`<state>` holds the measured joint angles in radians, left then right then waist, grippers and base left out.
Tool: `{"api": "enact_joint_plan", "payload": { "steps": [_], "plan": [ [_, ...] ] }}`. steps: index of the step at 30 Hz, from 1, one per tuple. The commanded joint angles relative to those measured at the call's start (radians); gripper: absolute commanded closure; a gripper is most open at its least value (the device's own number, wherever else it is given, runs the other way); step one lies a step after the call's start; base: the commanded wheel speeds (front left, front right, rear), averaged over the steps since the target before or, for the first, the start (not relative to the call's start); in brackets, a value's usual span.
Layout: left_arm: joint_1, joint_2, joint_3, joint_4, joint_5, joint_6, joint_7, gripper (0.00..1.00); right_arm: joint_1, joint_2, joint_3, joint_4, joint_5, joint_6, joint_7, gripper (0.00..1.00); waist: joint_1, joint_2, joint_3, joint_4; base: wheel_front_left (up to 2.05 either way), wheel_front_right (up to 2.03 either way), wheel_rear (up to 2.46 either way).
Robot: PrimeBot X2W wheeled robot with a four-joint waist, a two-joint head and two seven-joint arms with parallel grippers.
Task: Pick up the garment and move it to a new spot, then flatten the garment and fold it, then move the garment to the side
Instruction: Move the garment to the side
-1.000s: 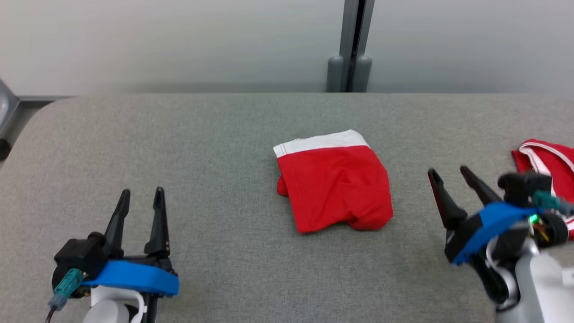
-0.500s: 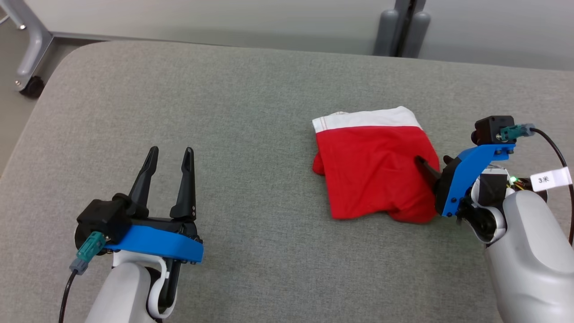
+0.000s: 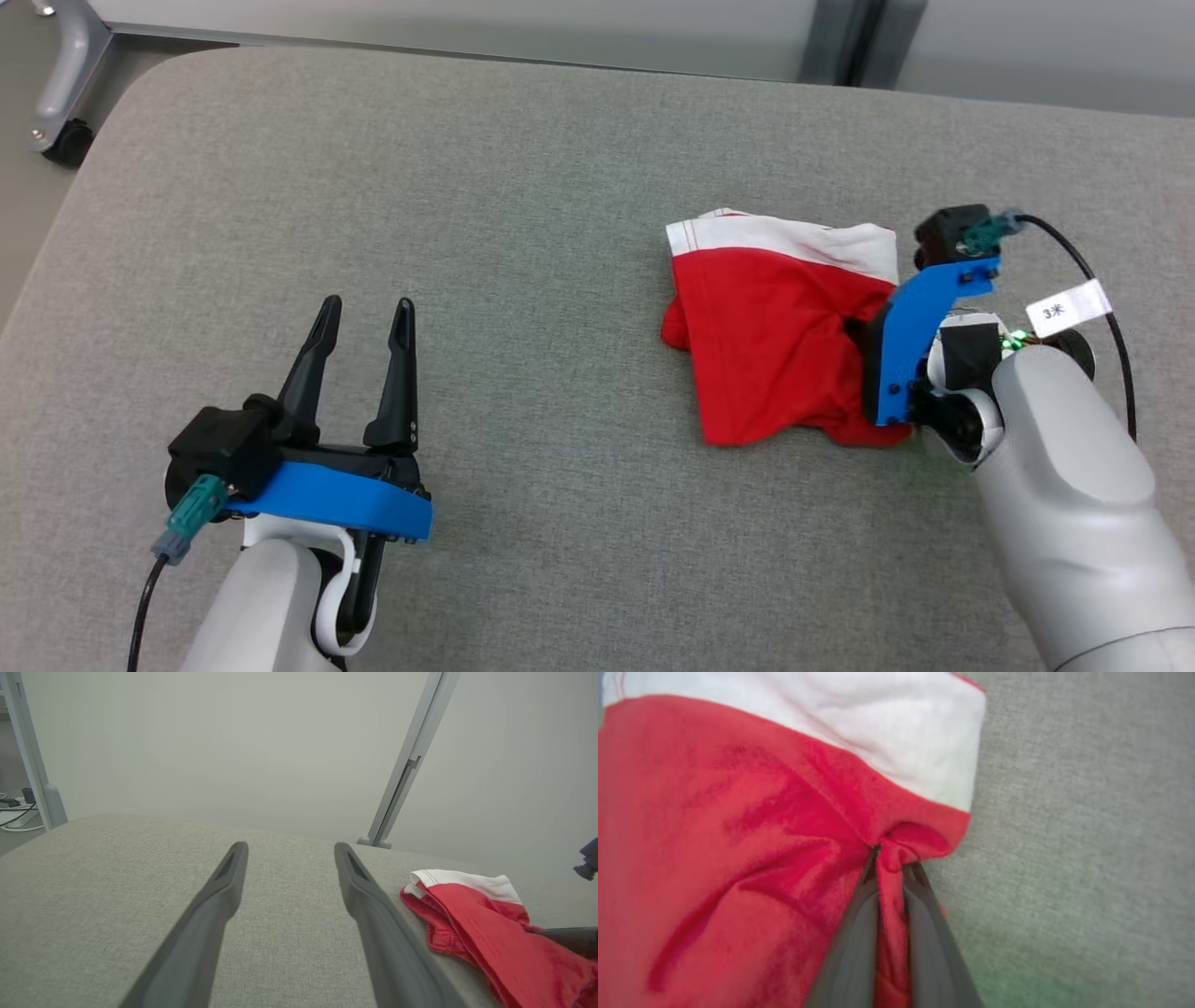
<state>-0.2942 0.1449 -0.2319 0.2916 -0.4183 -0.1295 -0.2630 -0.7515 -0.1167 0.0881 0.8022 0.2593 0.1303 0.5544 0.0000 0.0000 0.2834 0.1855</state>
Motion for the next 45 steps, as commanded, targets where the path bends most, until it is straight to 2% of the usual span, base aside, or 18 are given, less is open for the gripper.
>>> {"api": "enact_joint_plan", "payload": {
  "steps": [1, 4, 5, 11, 16, 22, 26, 32, 36, 40, 45],
  "plan": [
    [-0.011, 0.003, 0.011, -0.003, -0.004, -0.002, -0.002, 0.0, -0.005, -0.026, 0.057, -0.011, 0.007, 0.001, 0.013, 1.0, 0.0, 0.0, -0.001, -0.016, 0.0, 0.0, 0.0],
    [-0.003, 0.009, 0.019, -0.013, 0.0, -0.002, -0.002, 0.0, -0.043, -0.082, 0.155, -0.078, 0.034, 0.0, 0.032, 1.0, 0.0, 0.0, -0.001, -0.053, 0.0, 0.0, 0.0],
    [-0.003, 0.009, 0.019, -0.013, 0.0, -0.002, -0.002, 0.0, -0.043, -0.082, 0.155, -0.078, 0.034, 0.0, 0.032, 1.0, 0.0, 0.0, -0.001, -0.053, 0.0, 0.0, 0.0],
    [-0.003, 0.016, 0.054, -0.058, 0.007, -0.002, -0.002, 0.0, -0.106, -0.214, 0.285, -0.255, 0.102, 0.0, 0.117, 1.0, 0.0, 0.0, 0.025, -0.161, 0.0, 0.0, 0.0],
    [-0.037, 0.026, 0.055, -0.094, 0.014, -0.002, -0.002, 0.0, -0.141, -0.318, 0.305, -0.376, 0.134, 0.0, 0.166, 1.0, 0.0, 0.0, 0.069, -0.254, 0.0, 0.0, 0.0],
    [-0.077, 0.048, 0.041, -0.118, 0.025, -0.001, -0.002, 0.0, -0.154, -0.389, 0.261, -0.449, 0.111, 0.0, 0.146, 1.0, 0.0, 0.0, 0.127, -0.351, 0.0, 0.0, 0.0],
    [-0.105, 0.064, 0.019, -0.122, 0.026, -0.001, -0.002, 0.0, -0.133, -0.405, 0.198, -0.427, 0.08, 0.0, 0.083, 1.0, 0.0, 0.0, 0.168, -0.389, 0.0, 0.0, 0.0],
    [-0.141, 0.092, -0.001, -0.132, 0.029, -0.001, -0.002, 0.0, -0.141, -0.475, 0.165, -0.375, 0.021, 0.0, 0.024, 1.0, 0.0, 0.0, 0.223, -0.406, 0.0, 0.0, 0.0],
    [-0.15, 0.122, 0.001, -0.143, 0.031, -0.001, -0.002, 0.0, -0.165, -0.557, 0.176, -0.353, -0.055, 0.0, -0.032, 1.0, 0.0, 0.0, 0.259, -0.419, 0.0, 0.0, 0.0],
    [-0.155, 0.136, 0.008, -0.153, 0.03, -0.001, -0.002, 0.0, -0.163, -0.568, 0.135, -0.297, -0.104, 0.0, -0.068, 1.0, 0.0, 0.0, 0.279, -0.424, 0.0, 0.0, 0.0],
    [-0.151, 0.148, 0.002, -0.157, 0.032, -0.001, -0.002, 0.0, -0.146, -0.538, 0.074, -0.232, -0.208, 0.0, -0.143, 1.0, 0.0, 0.0, 0.288, -0.425, 0.0, 0.0, 0.0]
  ]
}}
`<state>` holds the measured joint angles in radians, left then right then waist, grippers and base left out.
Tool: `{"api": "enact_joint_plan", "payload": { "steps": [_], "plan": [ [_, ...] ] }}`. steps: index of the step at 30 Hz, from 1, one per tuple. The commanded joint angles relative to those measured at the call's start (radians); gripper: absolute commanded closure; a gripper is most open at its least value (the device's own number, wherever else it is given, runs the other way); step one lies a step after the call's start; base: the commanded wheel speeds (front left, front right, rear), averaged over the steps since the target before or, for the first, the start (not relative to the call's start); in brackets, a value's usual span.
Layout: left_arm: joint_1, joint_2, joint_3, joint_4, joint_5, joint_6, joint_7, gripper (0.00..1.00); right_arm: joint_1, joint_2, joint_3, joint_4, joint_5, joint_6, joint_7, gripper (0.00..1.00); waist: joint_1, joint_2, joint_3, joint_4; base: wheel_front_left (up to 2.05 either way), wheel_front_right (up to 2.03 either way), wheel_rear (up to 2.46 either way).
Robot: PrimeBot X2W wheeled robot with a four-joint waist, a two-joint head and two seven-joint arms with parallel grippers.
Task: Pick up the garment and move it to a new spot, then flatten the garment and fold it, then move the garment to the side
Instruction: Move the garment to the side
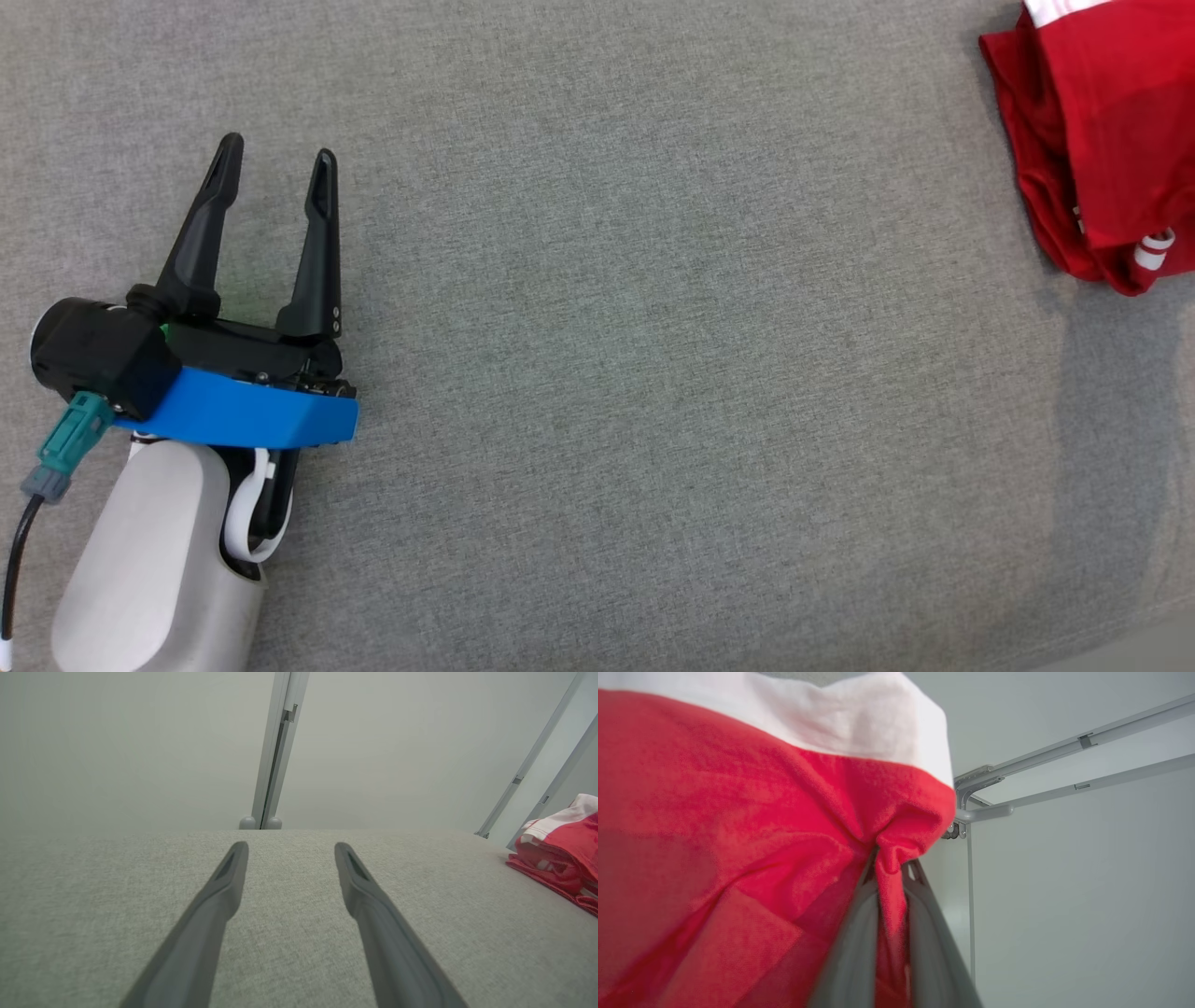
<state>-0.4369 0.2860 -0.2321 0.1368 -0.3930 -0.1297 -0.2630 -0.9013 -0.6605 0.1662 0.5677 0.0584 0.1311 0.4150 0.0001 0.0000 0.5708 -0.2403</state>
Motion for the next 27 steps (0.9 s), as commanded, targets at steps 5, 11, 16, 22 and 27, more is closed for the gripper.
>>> {"api": "enact_joint_plan", "payload": {
  "steps": [5, 11, 16, 22, 27],
  "plan": [
    [-0.021, 0.009, -0.01, 0.003, 0.005, -0.001, -0.002, 0.0, 0.022, 0.036, -0.087, 0.056, -0.122, -0.001, -0.041, 1.0, -0.0001, 0.0, 0.0, 0.012, 0.0, 0.0, 0.0],
    [-0.006, 0.013, -0.011, 0.007, 0.005, -0.001, -0.002, 0.0, 0.034, 0.1, -0.196, 0.083, -0.232, -0.001, -0.101, 0.0, -0.0001, 0.0, -0.01, 0.023, 0.0, 0.0, 0.0],
    [0.002, 0.003, -0.012, 0.014, 0.0, -0.001, -0.002, 0.0, 0.039, 0.123, -0.253, 0.123, -0.283, -0.001, -0.187, 0.0, -0.0001, 0.0, -0.034, 0.038, 0.0, 0.0, 0.0],
    [0.028, -0.024, -0.005, 0.027, -0.002, -0.001, -0.002, 0.0, 0.055, 0.165, -0.322, 0.192, -0.252, -0.001, -0.342, 0.0, -0.0001, 0.0, -0.1, 0.062, 0.0, 0.0, 0.0],
    [0.084, -0.049, 0.01, 0.048, -0.009, -0.001, -0.002, 0.0, 0.112, 0.237, -0.346, 0.197, -0.212, -0.001, -0.496, 0.0, -0.0001, 0.0, -0.189, 0.078, 0.0, 0.0, 0.0]
  ]
}}
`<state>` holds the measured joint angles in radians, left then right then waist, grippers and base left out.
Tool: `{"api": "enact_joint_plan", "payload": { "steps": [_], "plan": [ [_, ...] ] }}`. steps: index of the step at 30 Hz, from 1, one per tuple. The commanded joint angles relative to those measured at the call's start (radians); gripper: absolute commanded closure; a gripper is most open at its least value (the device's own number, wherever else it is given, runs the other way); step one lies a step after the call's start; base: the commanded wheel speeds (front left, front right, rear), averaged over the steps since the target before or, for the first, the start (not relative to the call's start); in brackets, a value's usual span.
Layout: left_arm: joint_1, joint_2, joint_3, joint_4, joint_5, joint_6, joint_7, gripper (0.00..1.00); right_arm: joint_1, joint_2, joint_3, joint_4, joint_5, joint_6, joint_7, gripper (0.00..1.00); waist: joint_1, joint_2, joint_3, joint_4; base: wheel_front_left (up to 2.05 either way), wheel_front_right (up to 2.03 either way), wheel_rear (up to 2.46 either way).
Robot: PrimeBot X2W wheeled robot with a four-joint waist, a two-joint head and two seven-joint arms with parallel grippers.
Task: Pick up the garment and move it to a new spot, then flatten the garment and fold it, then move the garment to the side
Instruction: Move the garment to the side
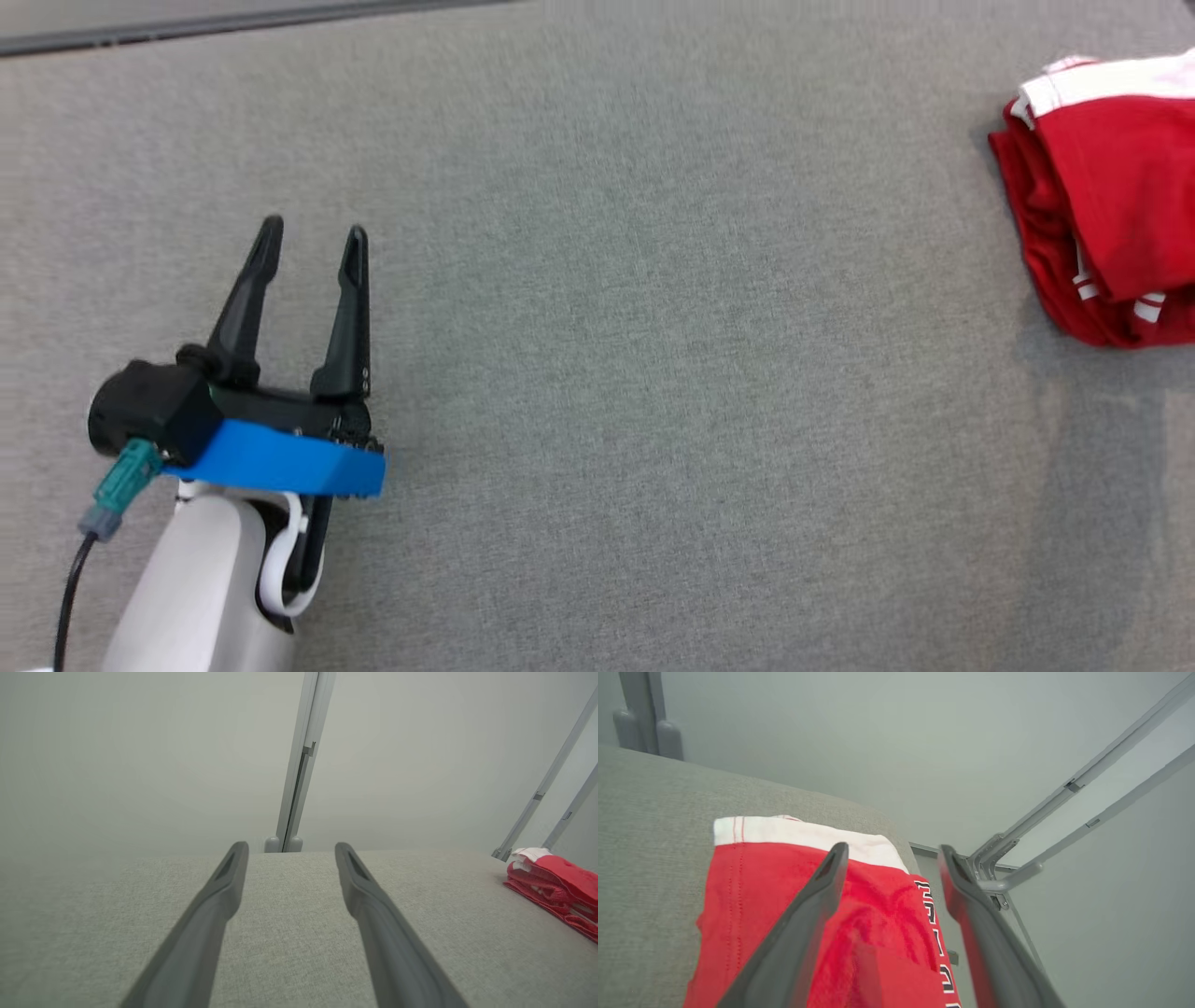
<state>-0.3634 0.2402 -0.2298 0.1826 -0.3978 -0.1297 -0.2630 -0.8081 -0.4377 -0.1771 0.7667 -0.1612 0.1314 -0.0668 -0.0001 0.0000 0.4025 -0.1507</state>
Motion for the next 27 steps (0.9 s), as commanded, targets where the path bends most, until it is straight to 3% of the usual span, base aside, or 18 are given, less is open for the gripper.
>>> {"api": "enact_joint_plan", "payload": {
  "steps": [1, 7, 16, 22, 27],
  "plan": [
    [0.025, -0.007, 0.013, 0.011, -0.005, -0.001, -0.002, 0.0, 0.04, 0.033, 0.001, -0.006, 0.019, -0.001, -0.042, 0.0, 0.0001, 0.0, -0.043, -0.008, 0.0, 0.0, 0.0],
    [0.117, -0.031, 0.047, 0.035, -0.021, -0.001, -0.002, 0.0, 0.197, 0.14, 0.026, -0.1, 0.124, -0.001, -0.132, 0.0, 0.0001, 0.0, -0.154, 0.017, 0.0, 0.0, 0.0],
    [0.221, -0.055, 0.112, 0.067, 0.005, -0.001, -0.002, 0.0, 0.505, 0.298, 0.007, -0.434, 0.178, -0.001, -0.091, 0.0, 0.0001, 0.0, -0.277, 0.079, 0.0, 0.0, 0.0],
    [0.25, -0.073, 0.118, 0.102, 0.019, -0.001, -0.002, 0.0, 0.671, 0.353, -0.006, -0.628, 0.195, -0.001, -0.055, 0.0, 0.0001, 0.0, -0.33, 0.135, 0.0, 0.0, 0.0],
    [0.265, -0.068, 0.109, 0.122, 0.017, -0.001, -0.002, 0.0, 0.743, 0.375, -0.003, -0.694, 0.208, -0.001, -0.026, 0.0, 0.0001, 0.0, -0.355, 0.155, 0.0, 0.0, 0.0]
  ]
}}
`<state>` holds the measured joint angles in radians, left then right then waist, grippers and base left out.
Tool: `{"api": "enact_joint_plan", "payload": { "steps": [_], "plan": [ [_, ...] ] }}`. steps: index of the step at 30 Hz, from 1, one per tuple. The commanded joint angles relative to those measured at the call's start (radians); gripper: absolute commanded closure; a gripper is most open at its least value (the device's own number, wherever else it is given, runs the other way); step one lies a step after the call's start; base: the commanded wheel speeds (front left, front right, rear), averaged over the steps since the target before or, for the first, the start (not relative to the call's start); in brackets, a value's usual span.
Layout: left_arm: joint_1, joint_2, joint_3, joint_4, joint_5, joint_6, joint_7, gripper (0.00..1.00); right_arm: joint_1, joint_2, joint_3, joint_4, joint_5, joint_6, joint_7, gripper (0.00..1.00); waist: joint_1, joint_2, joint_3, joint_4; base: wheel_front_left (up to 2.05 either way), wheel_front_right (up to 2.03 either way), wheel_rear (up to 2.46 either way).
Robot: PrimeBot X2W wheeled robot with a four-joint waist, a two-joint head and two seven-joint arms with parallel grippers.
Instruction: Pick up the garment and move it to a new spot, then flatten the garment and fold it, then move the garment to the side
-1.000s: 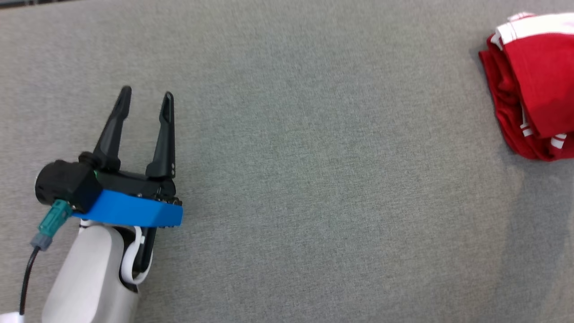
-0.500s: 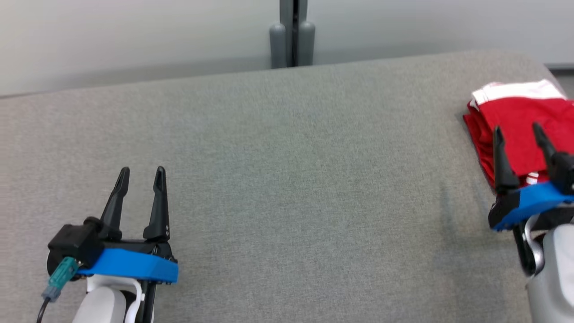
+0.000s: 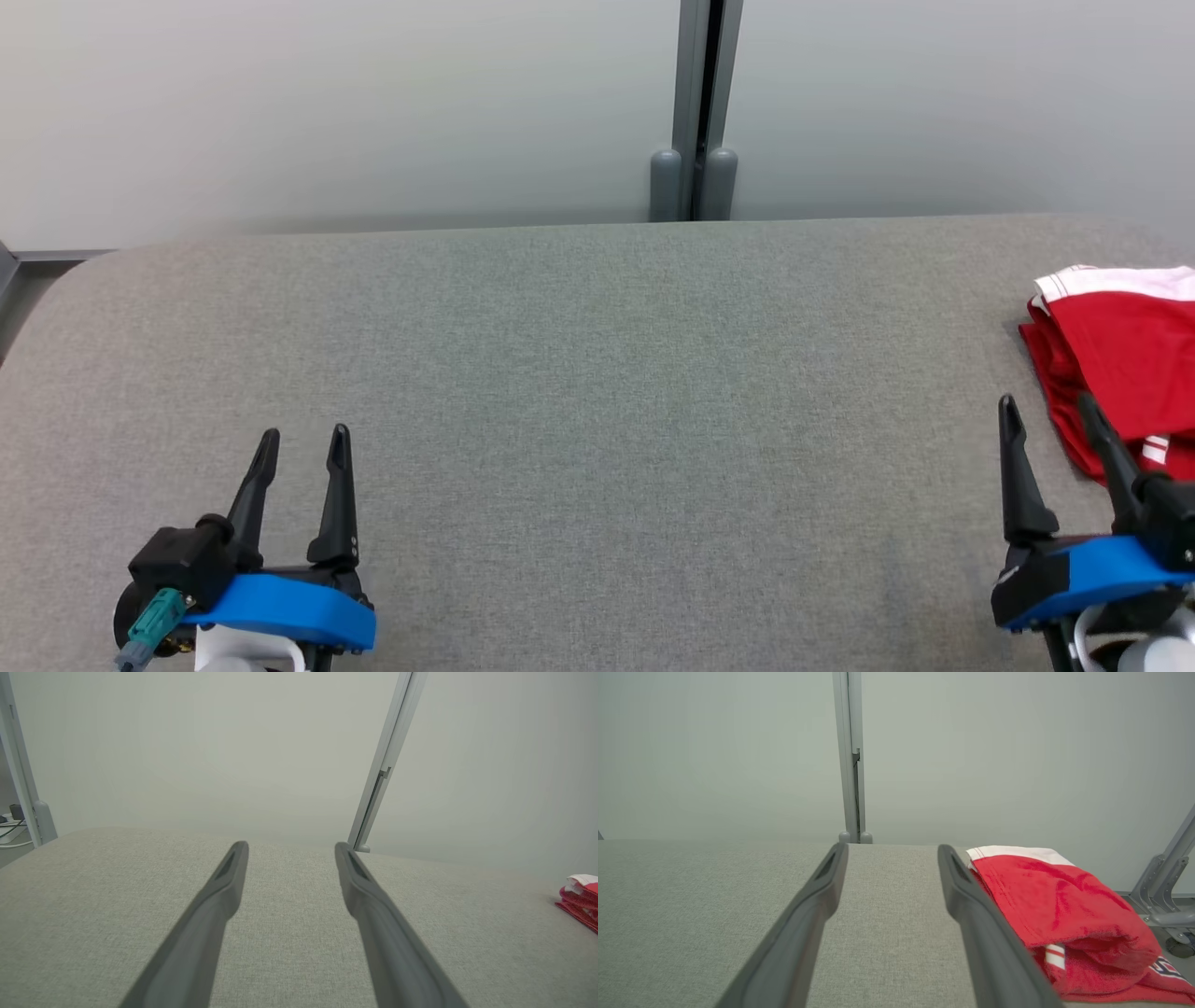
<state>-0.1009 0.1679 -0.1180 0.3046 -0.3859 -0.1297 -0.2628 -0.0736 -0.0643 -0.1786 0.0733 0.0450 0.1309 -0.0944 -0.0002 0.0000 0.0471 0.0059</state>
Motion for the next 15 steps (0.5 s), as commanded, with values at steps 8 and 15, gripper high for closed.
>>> {"api": "enact_joint_plan", "payload": {
  "steps": [8, 15],
  "plan": [
    [0.032, 0.02, -0.019, 0.034, -0.007, -0.001, -0.002, 0.0, 0.084, 0.014, 0.015, 0.011, 0.035, 0.0, -0.007, 0.0, 0.0002, 0.0, -0.04, 0.021, 0.0, 0.0, 0.0],
    [0.045, 0.008, -0.003, 0.056, -0.01, -0.001, -0.002, 0.0, 0.112, 0.014, 0.037, 0.036, 0.077, 0.0, -0.024, 0.0, 0.0002, 0.0, -0.053, 0.03, 0.0, 0.0, 0.0]
  ]
}}
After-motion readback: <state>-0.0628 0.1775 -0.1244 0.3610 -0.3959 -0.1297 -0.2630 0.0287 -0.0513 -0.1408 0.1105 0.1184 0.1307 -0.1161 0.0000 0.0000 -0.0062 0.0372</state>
